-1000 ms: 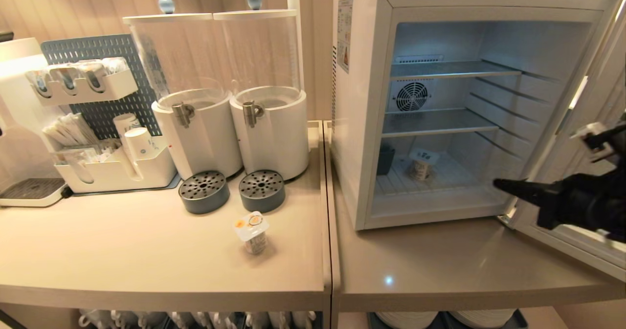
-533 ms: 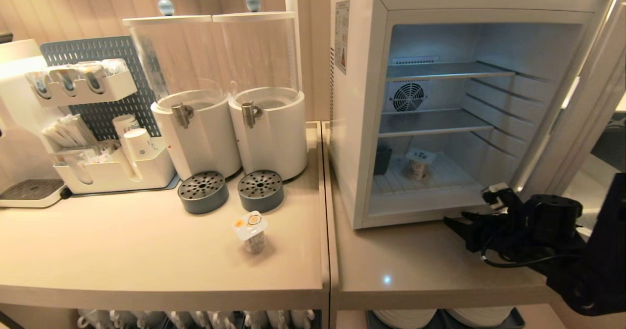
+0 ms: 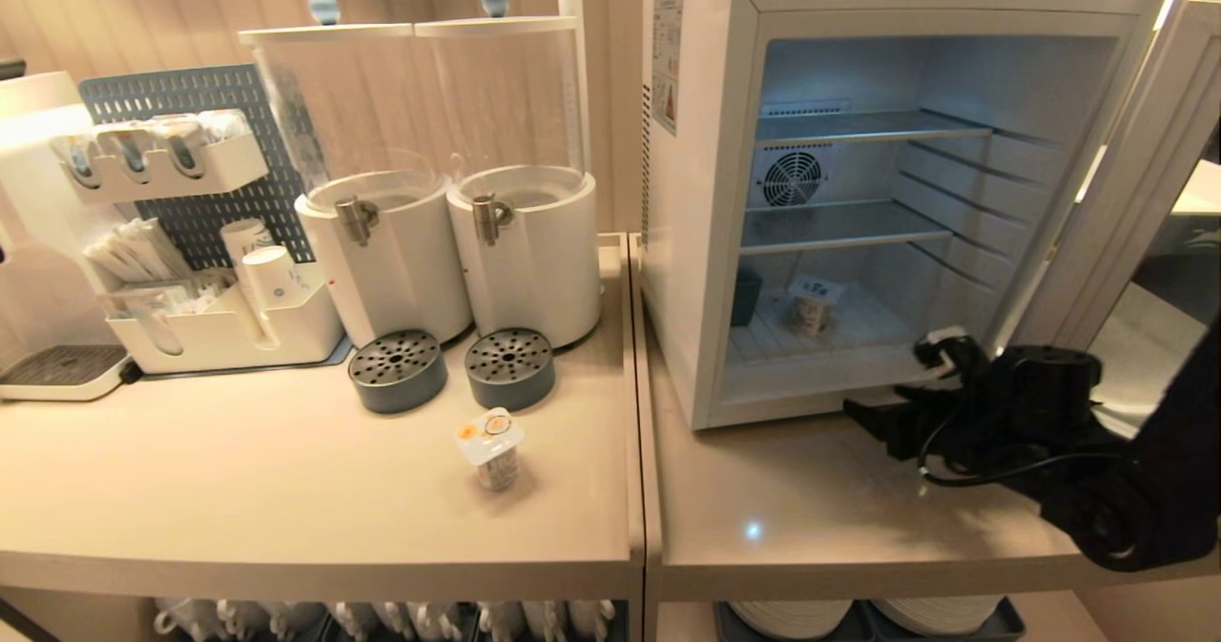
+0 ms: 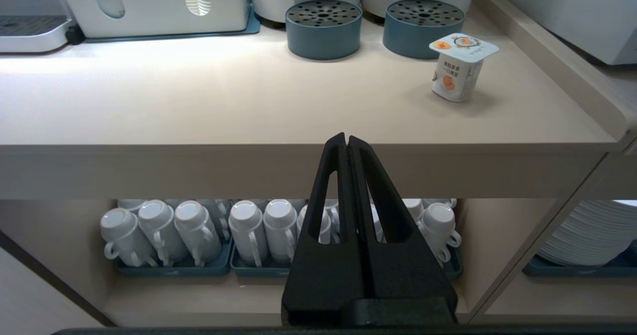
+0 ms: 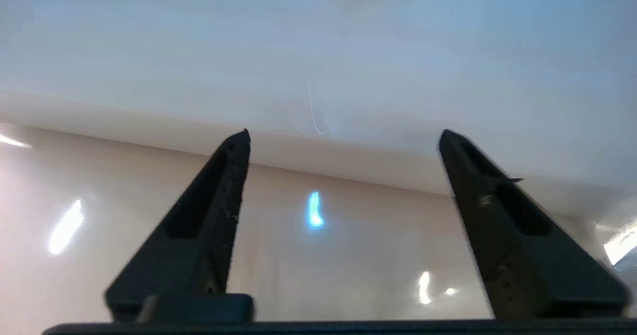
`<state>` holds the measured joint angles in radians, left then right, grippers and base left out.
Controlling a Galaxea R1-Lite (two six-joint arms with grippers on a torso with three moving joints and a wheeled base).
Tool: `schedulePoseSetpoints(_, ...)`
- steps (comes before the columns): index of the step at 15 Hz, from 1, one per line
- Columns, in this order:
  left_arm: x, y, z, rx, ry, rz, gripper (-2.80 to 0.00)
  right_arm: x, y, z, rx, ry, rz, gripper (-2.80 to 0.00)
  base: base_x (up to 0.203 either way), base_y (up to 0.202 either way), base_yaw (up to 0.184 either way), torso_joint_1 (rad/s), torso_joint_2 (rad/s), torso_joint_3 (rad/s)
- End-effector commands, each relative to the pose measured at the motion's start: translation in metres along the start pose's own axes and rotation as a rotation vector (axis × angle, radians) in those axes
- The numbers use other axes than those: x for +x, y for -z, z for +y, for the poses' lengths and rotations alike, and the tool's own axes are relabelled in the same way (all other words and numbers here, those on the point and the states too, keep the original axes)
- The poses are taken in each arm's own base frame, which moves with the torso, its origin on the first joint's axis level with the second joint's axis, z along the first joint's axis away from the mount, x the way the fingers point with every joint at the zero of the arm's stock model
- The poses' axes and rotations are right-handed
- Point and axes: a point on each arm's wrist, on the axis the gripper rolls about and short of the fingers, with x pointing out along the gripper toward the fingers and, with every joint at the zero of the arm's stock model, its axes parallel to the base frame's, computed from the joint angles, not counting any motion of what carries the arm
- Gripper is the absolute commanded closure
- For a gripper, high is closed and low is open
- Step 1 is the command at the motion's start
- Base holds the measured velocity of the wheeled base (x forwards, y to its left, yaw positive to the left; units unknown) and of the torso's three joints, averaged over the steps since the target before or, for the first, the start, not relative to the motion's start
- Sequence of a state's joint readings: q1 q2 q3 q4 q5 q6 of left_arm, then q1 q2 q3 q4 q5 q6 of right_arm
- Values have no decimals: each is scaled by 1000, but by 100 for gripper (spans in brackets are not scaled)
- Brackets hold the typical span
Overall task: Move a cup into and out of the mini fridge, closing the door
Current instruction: Take the yoghurt out of the freezer
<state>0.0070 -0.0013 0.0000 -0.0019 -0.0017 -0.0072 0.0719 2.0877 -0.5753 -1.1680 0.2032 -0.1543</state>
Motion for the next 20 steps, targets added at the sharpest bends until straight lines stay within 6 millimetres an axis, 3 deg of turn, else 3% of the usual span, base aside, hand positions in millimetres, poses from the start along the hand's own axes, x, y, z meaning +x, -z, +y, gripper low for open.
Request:
schedulePoseSetpoints(1,0,0,0,0,-1,0,0,-39,-33,5,-11,-26,-64,-280,0,0,0,0,0,0)
schedulePoseSetpoints(4,0,0,0,1,-1,0,0,-71,-52,9,-8,-56,-55,-280,0,0,0,0,0,0)
schedulePoseSetpoints(6,0,0,0,0,-1,0,0,-65,-62,6,-1,-63,-32,-280,0,0,0,0,0,0)
schedulePoseSetpoints(10,0,0,0,-4,-1,0,0,-7,-42,-4,30,-74,61,-280,0,0,0,0,0,0)
schedulePoseSetpoints(13,0,0,0,-5,-1,0,0,36,-41,-13,50,-65,23,-280,0,0,0,0,0,0)
schedulePoseSetpoints(20,0,0,0,-10,-2,0,0,91,-55,-25,85,-59,5,-280,0,0,0,0,0,0)
